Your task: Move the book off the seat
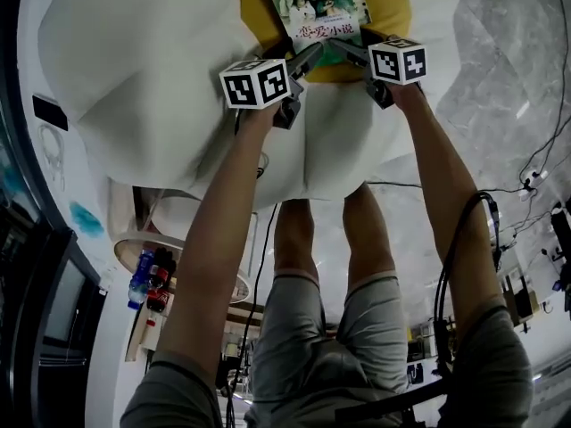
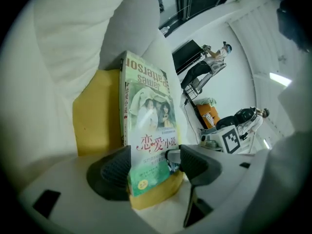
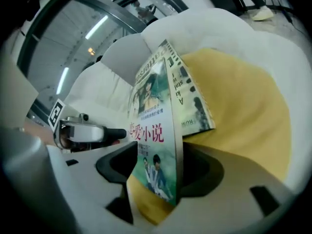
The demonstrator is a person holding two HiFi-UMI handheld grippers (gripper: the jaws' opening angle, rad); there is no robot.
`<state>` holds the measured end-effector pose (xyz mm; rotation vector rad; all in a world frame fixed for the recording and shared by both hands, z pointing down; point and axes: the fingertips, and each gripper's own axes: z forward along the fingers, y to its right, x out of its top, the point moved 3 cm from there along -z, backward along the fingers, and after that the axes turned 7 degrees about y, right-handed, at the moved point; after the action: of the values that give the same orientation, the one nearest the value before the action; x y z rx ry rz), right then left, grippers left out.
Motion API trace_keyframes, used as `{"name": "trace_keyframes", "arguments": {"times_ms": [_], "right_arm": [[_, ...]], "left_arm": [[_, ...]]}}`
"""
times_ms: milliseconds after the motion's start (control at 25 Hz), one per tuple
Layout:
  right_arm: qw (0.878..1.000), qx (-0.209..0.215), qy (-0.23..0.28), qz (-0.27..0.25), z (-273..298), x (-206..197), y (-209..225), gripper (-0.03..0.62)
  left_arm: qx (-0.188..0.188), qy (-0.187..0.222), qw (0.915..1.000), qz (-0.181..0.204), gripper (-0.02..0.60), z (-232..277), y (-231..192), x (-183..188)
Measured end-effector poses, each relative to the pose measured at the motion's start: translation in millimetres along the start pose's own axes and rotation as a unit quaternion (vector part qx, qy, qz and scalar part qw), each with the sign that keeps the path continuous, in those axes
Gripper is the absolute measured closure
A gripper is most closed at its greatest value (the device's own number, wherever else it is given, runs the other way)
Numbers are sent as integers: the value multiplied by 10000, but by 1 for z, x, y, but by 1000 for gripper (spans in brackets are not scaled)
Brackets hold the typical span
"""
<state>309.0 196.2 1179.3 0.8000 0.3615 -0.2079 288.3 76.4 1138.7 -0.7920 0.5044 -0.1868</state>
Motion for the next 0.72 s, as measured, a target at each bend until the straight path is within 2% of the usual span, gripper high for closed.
{"name": "trace_keyframes", "arguments": {"times_ms": [40, 80, 160, 280, 400, 520, 720], "right_arm": [[9998, 219, 12, 44, -3, 1, -4, 338], [9986, 495, 68, 178, -6, 4, -10, 447], [9933, 1022, 241, 485, -14, 6, -26, 511], [9904, 1200, 422, 538, -18, -1, -34, 517], [9867, 1319, 560, 772, -21, -1, -33, 520], [9848, 1439, 672, 706, -30, 2, -38, 520], [9808, 1679, 730, 677, -55, 1, -49, 520]], "left_arm": [[20, 35, 10000, -51, 273, 0, -2, 1], [21, 103, 9999, -133, 273, -1, -5, 4], [28, 178, 9995, -260, 273, -4, -10, 7], [69, 131, 9994, -297, 273, -4, -11, 3], [97, 182, 9997, -159, 273, -5, -7, 3], [53, 327, 9994, -126, 266, -7, -3, 7], [173, 617, 9960, -619, 256, -19, -12, 17]]}}
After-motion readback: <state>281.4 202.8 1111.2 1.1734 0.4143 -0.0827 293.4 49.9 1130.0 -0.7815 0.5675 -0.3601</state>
